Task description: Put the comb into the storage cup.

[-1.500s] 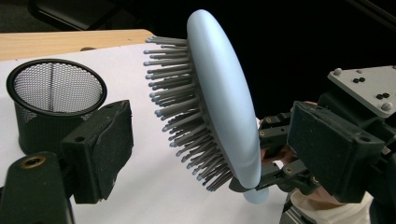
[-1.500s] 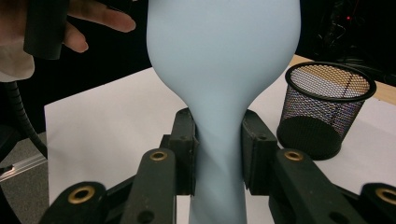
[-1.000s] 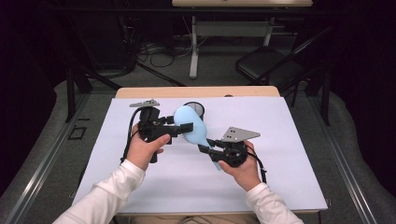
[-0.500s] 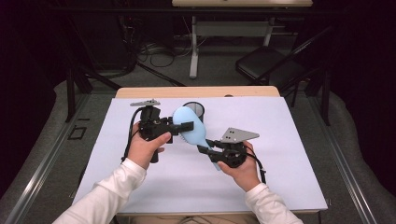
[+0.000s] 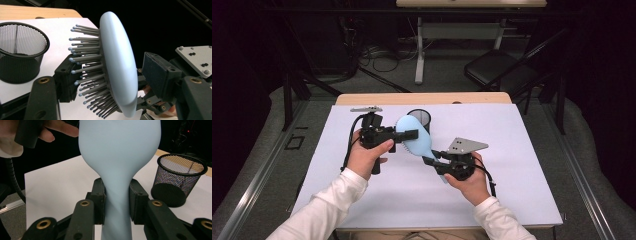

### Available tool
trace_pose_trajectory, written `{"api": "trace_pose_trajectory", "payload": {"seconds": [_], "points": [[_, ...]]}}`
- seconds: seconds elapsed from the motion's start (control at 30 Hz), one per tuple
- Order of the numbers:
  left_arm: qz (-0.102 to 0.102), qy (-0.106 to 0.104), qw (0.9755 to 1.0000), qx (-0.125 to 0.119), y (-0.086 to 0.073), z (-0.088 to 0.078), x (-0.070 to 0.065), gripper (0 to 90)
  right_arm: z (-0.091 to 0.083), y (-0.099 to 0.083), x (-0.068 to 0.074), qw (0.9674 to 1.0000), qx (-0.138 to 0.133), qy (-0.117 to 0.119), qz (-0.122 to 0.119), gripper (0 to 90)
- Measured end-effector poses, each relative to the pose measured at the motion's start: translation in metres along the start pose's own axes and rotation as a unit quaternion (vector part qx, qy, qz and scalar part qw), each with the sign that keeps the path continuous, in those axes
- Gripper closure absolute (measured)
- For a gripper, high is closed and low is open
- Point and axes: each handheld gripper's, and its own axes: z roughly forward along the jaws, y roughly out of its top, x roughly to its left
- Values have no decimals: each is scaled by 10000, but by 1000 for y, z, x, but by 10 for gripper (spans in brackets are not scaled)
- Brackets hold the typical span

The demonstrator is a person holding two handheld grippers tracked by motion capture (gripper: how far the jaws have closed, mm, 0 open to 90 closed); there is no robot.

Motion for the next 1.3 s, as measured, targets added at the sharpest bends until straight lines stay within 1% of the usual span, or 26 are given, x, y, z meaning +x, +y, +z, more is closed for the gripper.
{"api": "trace_pose_trajectory", "payload": {"seconds": [0.13, 0.23, 0.37, 0.47, 0.57, 0.6, 0.83, 1.17, 1.3], "points": [[-87, -2, 10000, 44, 0, -1, 2, 338, 1, -1, 1, 10000, 34, -4, -14, 698], [-142, -21, 9999, 27, 0, -1, 2, 340, 2, -1, 1, 10000, 38, -7, -24, 698], [-272, -50, 9996, 4, 0, -1, 3, 363, 1, -1, 1, 10000, 32, -5, -27, 698], [-278, -25, 9996, -8, 0, -2, 4, 385, 1, -1, 1, 10000, 30, -11, -35, 699], [-388, -34, 9992, -39, 0, -2, 3, 395, 2, -1, 1, 10000, 27, -18, -45, 699], [-378, -15, 9993, -54, -1, -2, 3, 402, 2, -1, 1, 10000, 26, -18, -49, 698], [-488, 15, 9988, -78, 0, -2, 3, 435, 2, -2, 1, 10000, 19, -12, -57, 699], [-618, 14, 9981, -71, 0, -1, 4, 452, 3, -3, 1, 10000, 31, -3, -42, 699], [-789, -78, 9968, -47, 0, -2, 5, 463, 3, -3, 1, 10000, 43, -2, -42, 699]]}}
